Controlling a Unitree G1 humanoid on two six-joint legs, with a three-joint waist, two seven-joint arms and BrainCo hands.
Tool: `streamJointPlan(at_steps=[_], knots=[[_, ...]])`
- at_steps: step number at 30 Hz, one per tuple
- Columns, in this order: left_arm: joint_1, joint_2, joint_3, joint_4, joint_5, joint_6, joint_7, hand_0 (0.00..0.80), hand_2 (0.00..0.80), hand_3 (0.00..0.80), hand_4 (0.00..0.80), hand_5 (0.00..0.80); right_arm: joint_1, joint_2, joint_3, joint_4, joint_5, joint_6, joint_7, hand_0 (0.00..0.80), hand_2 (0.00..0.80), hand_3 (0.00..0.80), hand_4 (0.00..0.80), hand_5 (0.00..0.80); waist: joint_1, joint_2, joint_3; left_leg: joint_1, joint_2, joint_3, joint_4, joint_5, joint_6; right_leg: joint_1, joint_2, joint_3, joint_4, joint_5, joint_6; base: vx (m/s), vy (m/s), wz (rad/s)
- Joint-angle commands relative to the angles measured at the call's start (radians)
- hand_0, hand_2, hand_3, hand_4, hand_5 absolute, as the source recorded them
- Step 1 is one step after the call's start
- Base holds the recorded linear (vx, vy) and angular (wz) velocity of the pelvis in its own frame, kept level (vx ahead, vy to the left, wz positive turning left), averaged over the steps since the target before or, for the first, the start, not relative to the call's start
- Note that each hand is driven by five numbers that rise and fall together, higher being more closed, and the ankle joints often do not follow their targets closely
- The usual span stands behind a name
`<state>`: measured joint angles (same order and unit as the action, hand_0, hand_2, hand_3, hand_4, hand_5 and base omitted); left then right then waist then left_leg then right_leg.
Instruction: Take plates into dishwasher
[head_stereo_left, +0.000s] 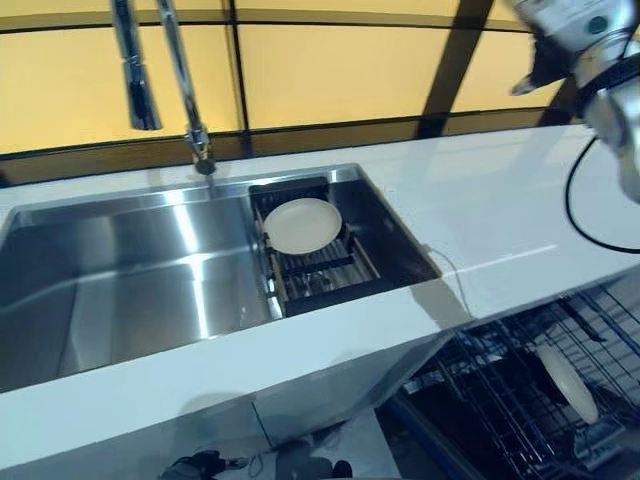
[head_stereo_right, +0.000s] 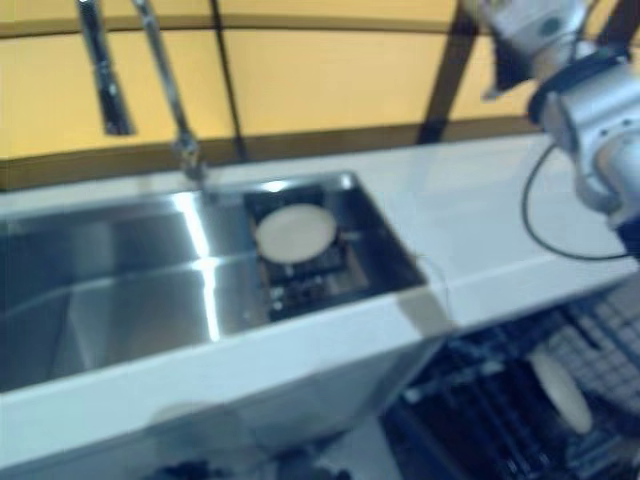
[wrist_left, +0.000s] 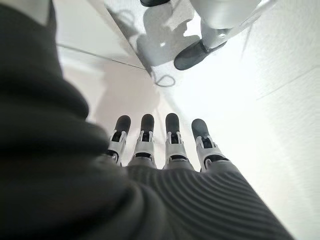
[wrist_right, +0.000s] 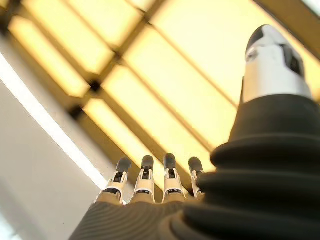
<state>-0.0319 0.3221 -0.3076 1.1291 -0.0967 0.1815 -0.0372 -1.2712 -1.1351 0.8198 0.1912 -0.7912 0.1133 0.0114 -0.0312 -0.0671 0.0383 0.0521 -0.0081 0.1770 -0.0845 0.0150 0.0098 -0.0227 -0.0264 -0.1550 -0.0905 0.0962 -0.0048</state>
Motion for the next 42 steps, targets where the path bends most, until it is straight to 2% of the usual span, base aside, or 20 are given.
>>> streamJointPlan(at_steps=[1, 11, 17, 24, 42], knots=[[-0.061, 0.01, 0.006, 0.032, -0.03, -0.035, 0.029, 0.0, 0.0, 0.0, 0.0, 0.0, -0.073, -0.024, -0.039, 0.003, 0.019, 0.005, 0.007, 0.0, 0.0, 0.0, 0.0, 0.0, 0.054, -0.032, 0.079, 0.007, 0.028, -0.036, -0.003, -0.021, -0.039, 0.049, -0.073, -0.024, 0.003, -0.019, 0.142, -0.059, 0.014, 0.29], [-0.073, 0.026, 0.004, 0.009, -0.061, -0.058, 0.039, 0.0, 0.0, 0.0, 0.0, 0.0, -0.043, 0.061, 0.012, -0.068, -0.048, -0.016, 0.076, 0.0, 0.0, 0.0, 0.0, 0.0, 0.114, -0.032, 0.169, -0.062, 0.014, -0.097, -0.003, 0.004, -0.039, 0.029, -0.081, -0.073, 0.003, -0.018, 0.135, -0.041, -0.001, 0.21], [-0.09, 0.039, -0.003, 0.007, -0.09, -0.078, 0.044, 0.0, 0.0, 0.0, 0.0, 0.0, -0.061, 0.087, 0.059, -0.073, -0.069, -0.009, 0.097, 0.0, 0.0, 0.0, 0.0, 0.0, 0.12, -0.032, 0.223, -0.113, 0.011, -0.111, -0.003, 0.021, -0.046, -0.014, -0.079, -0.082, 0.003, -0.006, 0.137, -0.101, -0.008, 0.18], [-0.088, 0.043, 0.011, 0.009, -0.083, -0.094, 0.044, 0.0, 0.0, 0.0, 0.0, 0.0, -0.014, 0.09, 0.048, -0.116, -0.08, -0.03, 0.142, 0.0, 0.0, 0.0, 0.0, 0.0, 0.118, -0.038, 0.238, -0.111, 0.009, -0.104, -0.003, 0.021, -0.044, -0.014, -0.084, -0.091, 0.006, -0.003, 0.14, -0.009, 0.009, 0.05], [-0.095, 0.043, 0.036, 0.036, -0.07, -0.113, 0.042, 0.0, 0.0, 0.0, 0.0, 0.0, 0.099, 0.169, 0.007, -0.155, -0.137, -0.09, 0.252, 0.0, 0.0, 0.0, 0.0, 0.0, 0.122, -0.054, 0.247, -0.09, 0.019, -0.085, -0.003, 0.011, -0.047, -0.001, -0.085, -0.089, 0.009, -0.003, 0.147, -0.004, -0.003, 0.0]])
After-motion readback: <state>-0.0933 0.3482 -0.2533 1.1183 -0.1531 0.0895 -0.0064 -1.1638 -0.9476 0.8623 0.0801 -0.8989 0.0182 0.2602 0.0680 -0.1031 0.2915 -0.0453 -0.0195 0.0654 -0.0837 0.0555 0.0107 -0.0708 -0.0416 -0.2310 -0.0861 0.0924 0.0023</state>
